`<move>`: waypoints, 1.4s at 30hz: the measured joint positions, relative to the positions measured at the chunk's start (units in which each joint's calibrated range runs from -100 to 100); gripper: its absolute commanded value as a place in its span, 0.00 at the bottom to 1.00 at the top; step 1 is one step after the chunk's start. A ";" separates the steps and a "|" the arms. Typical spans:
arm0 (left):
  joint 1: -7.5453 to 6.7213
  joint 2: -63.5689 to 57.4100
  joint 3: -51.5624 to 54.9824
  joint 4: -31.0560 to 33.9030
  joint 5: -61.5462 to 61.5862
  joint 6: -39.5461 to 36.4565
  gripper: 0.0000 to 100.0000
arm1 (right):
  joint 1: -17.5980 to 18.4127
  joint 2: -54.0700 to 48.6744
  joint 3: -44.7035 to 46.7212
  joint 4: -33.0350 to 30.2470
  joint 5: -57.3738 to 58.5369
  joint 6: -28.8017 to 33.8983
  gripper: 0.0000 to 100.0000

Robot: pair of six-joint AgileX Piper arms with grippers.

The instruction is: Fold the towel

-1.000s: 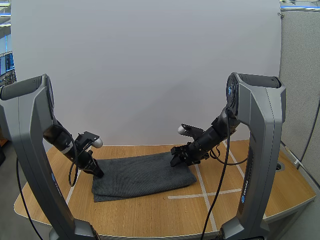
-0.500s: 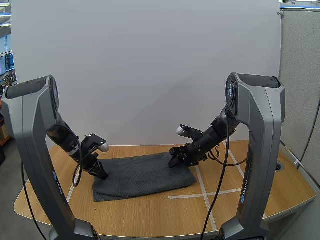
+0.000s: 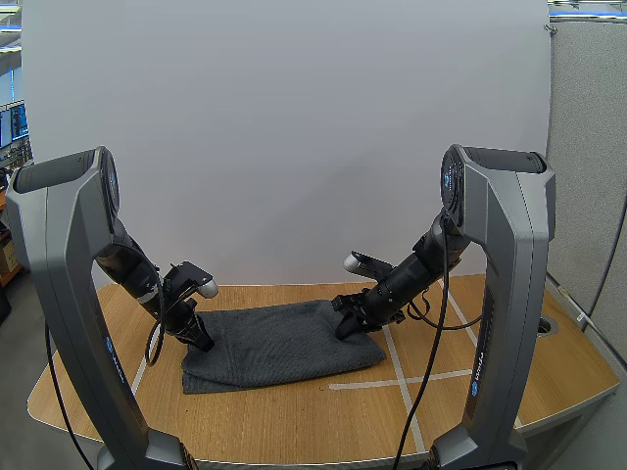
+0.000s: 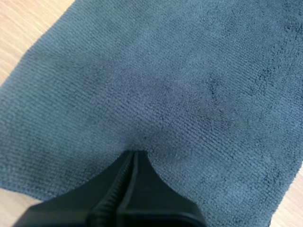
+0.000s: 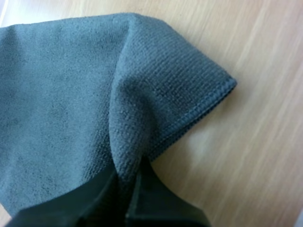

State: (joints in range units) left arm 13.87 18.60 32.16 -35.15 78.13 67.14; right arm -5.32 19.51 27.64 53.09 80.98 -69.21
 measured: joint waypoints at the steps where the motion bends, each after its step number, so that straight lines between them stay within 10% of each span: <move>1: 0.00 0.00 0.00 0.00 0.00 -0.03 0.00 | 0.00 0.14 0.00 -0.05 0.00 0.00 0.00; 24: 0.00 -1.67 -0.68 -2.90 9.37 -0.76 0.00 | 2.12 -13.08 0.39 -1.80 5.73 0.56 0.00; 33: 2.98 -12.59 -1.10 -8.51 13.41 0.47 0.00 | 6.62 -16.37 0.39 -1.80 6.47 2.21 0.00; 37: 7.16 -21.51 -1.47 -9.88 16.59 0.83 0.00 | 9.02 -18.19 0.39 -1.90 6.47 2.96 0.00; 42: 9.05 -24.81 -2.30 -10.25 19.14 0.92 0.00 | 9.96 -18.70 0.39 -1.90 6.47 3.17 0.00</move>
State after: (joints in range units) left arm 22.91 -6.21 29.87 -45.40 97.27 68.06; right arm 4.64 0.81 28.03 51.19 87.44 -66.05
